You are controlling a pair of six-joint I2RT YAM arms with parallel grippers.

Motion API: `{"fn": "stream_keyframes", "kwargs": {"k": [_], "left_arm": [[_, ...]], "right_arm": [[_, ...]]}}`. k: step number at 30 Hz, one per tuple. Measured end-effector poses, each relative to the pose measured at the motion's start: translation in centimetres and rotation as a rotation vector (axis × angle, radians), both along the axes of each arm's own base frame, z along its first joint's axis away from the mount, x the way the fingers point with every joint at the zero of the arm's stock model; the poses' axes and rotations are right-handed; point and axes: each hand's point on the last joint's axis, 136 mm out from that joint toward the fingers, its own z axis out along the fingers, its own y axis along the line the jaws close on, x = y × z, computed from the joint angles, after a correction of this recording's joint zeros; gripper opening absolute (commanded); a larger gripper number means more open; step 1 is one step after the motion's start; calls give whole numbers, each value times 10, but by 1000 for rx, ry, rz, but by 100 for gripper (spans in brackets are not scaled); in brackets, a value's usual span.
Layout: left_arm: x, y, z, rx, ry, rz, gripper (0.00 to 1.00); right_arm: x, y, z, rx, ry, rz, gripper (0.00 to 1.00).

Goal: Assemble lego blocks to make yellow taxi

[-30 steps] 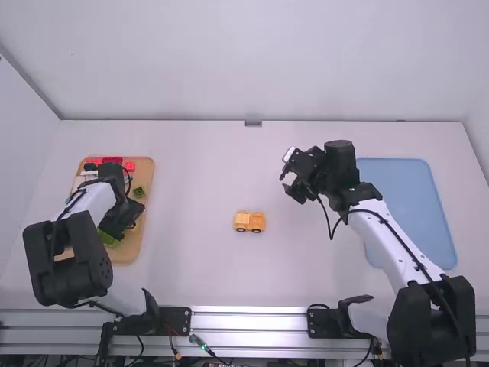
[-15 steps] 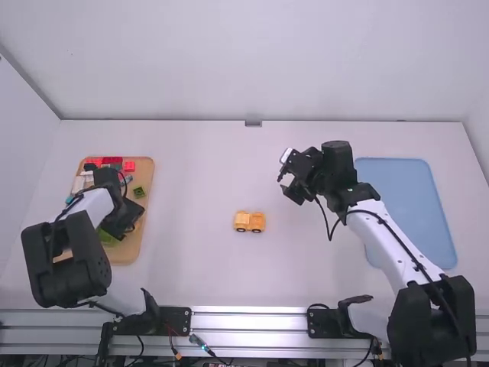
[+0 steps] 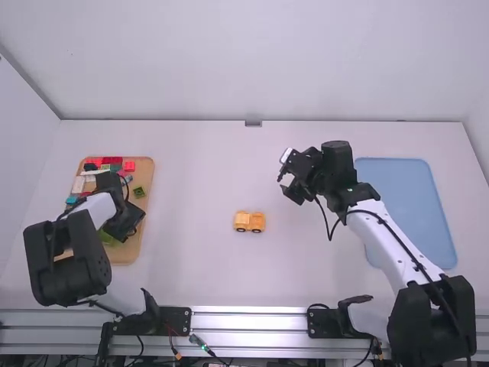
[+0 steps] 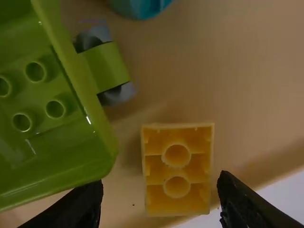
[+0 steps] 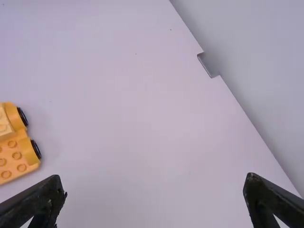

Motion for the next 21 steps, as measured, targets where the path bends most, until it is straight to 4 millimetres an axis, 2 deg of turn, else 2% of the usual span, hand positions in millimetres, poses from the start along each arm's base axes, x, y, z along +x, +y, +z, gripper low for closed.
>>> {"fn": "stream_keyframes", "kwargs": {"k": [3, 6, 17, 21], "left_arm": [[-4, -2, -11, -16, 38, 1, 52], [-1, -1, -11, -14, 31, 1, 45], [0, 0, -11, -12, 27, 0, 39], [0, -1, -11, -13, 29, 0, 33]], "right_arm": [[0, 0, 0, 0, 0, 0, 99], [0, 0, 0, -1, 0, 0, 99], [-1, 3, 0, -1, 0, 9, 99], [-1, 3, 0, 0, 0, 9, 99]]}}
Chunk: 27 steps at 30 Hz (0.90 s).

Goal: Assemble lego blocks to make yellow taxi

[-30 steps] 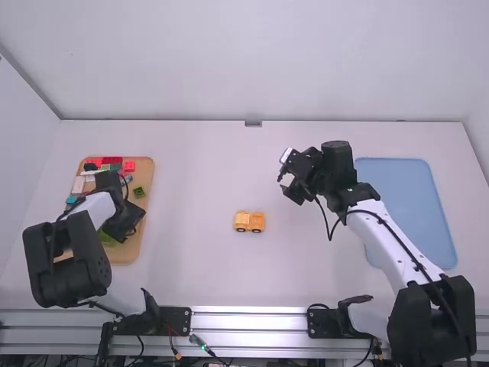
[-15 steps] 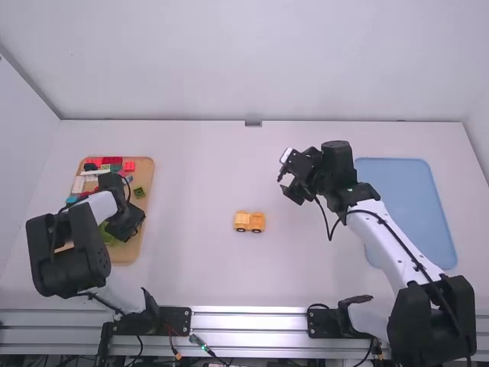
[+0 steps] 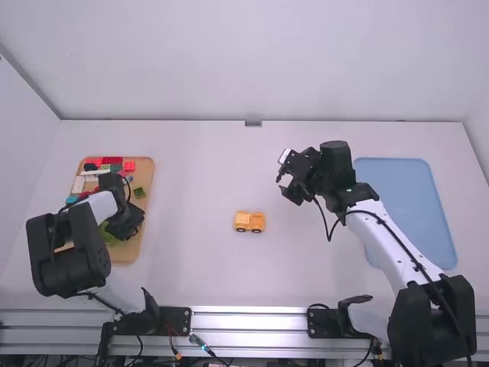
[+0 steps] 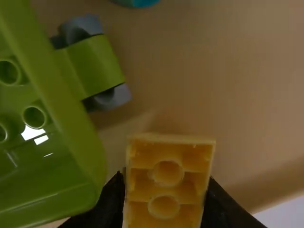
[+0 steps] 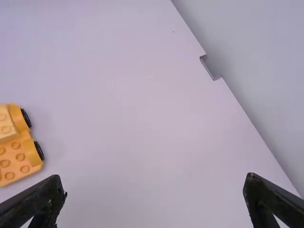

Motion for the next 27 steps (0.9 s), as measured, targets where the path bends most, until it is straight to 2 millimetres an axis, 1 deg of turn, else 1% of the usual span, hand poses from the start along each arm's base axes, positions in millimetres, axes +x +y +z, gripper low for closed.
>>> {"fn": "stream_keyframes", "kwargs": {"k": [3, 6, 7, 8, 10, 15, 18, 20, 24, 27], "left_arm": [[0, 0, 0, 0, 0, 0, 31], [-1, 0, 0, -2, 4, 0, 24], [-1, 0, 0, -3, 8, 0, 20], [-2, -1, 1, -4, 11, -1, 17], [-3, -1, 2, -9, 21, -2, 2], [-6, -3, 6, -29, 53, 19, 2], [-3, -2, 11, -31, 57, 26, 2], [3, 1, 18, -27, 48, 25, 1], [20, 8, 34, -9, 11, 5, 1], [28, 9, 53, 10, -47, -18, 1]], "right_arm": [[0, 0, 0, -1, 0, 0, 99], [0, 0, 0, 0, 0, 0, 99], [0, 0, 0, 0, 0, 1, 99], [0, 0, 0, 0, 1, 0, 99], [0, 0, 0, 0, 0, 0, 99], [0, 0, 0, 0, -2, 1, 99], [4, 1, 4, 15, -16, -8, 99], [7, 3, 9, 42, -26, -20, 99], [5, 8, 12, 80, -13, -10, 99], [5, 14, 17, 131, -9, -8, 99]]}}
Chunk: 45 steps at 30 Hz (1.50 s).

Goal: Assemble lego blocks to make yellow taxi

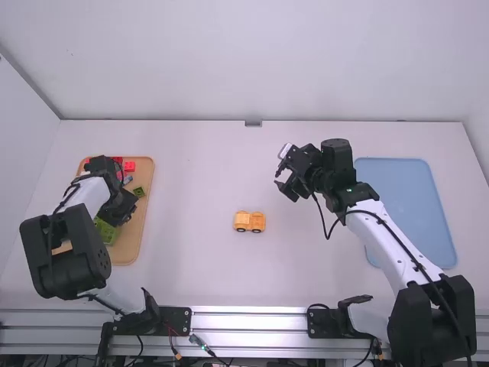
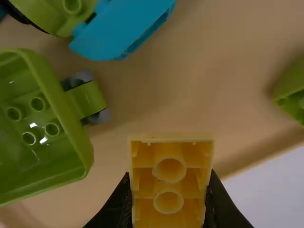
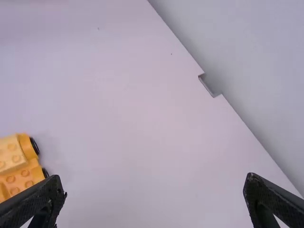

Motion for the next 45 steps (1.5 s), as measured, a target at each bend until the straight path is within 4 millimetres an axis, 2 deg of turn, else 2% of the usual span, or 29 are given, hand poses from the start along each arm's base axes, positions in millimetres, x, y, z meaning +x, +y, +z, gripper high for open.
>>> {"fn": "stream_keyframes", "kwargs": {"k": [1, 3, 4, 5, 8, 9, 11, 13, 14, 19, 23, 28, 32, 34, 39, 42, 45], "left_arm": [[3, 0, 7, 9, -26, -12, 1], [21, -5, 41, 54, -165, -83, 2], [25, -7, 48, 63, -196, -101, 2], [31, -14, 66, 84, -271, -149, 1], [44, -46, 118, 141, -489, -344, 2], [46, -66, 142, 166, -592, -460, 2], [44, -88, 159, 179, -674, -575, 2], [39, -118, 173, 181, -767, -742, 2], [38, -123, 174, 179, -782, -771, 2], [35, -178, 179, 116, -925, -1088, 2], [43, -200, 178, 63, -991, -1234, 2], [59, -235, 156, -62, -1058, -1417, 2], [60, -256, 134, -166, -1052, -1489, 1], [59, -274, 121, -246, -1037, -1558, 1], [58, -308, 123, -301, -1094, -1703, 2], [56, -320, 126, -313, -1126, -1757, 1], [46, -331, 131, -339, -1185, -1838, 1]], "right_arm": [[1, 1, 2, 13, -2, -3, 99], [3, 4, 7, 53, 2, -18, 99], [4, 4, 8, 64, 3, -23, 99], [5, 5, 11, 84, 7, -32, 99], [7, 7, 15, 134, 27, -62, 99], [9, 7, 18, 159, 29, -78, 99], [12, 9, 22, 195, 34, -92, 99], [16, 15, 21, 252, 64, -84, 99], [17, 17, 21, 267, 73, -76, 99], [19, 29, 2, 411, 192, 60, 99], [16, 33, -1, 501, 255, 138, 99], [12, 42, 11, 620, 306, 227, 99], [7, 46, 12, 658, 355, 261, 99], [3, 51, 10, 673, 389, 276, 99], [-7, 65, 9, 683, 420, 332, 99], [-15, 72, 11, 694, 423, 402, 99], [-25, 76, 15, 714, 440, 476, 99]]}}
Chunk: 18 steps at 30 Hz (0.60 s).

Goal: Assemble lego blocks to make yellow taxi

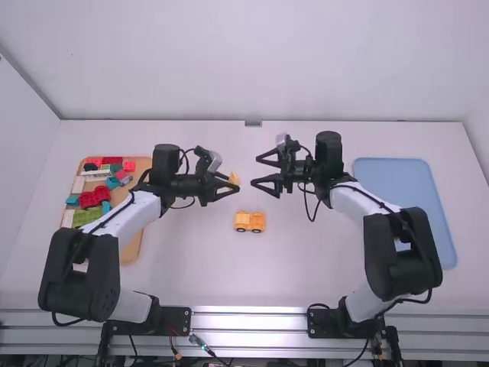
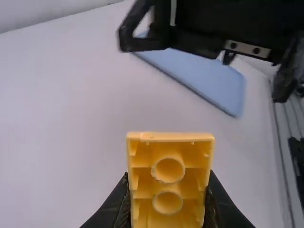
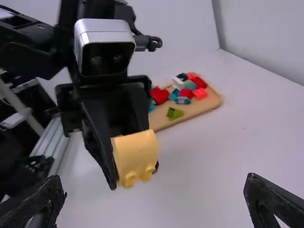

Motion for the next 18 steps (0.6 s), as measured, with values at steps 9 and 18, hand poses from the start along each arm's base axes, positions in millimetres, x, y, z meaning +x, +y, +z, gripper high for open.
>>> {"fn": "stream_keyframes", "kwargs": {"k": [9, 18], "left_arm": [[-9, -9, 23, -78, -116, -112, 2], [-21, -22, 28, -104, -132, -180, 2]], "right_arm": [[-21, -5, 10, 63, -1, 131, 100], [-40, 7, 15, 91, -34, 230, 95]]}}
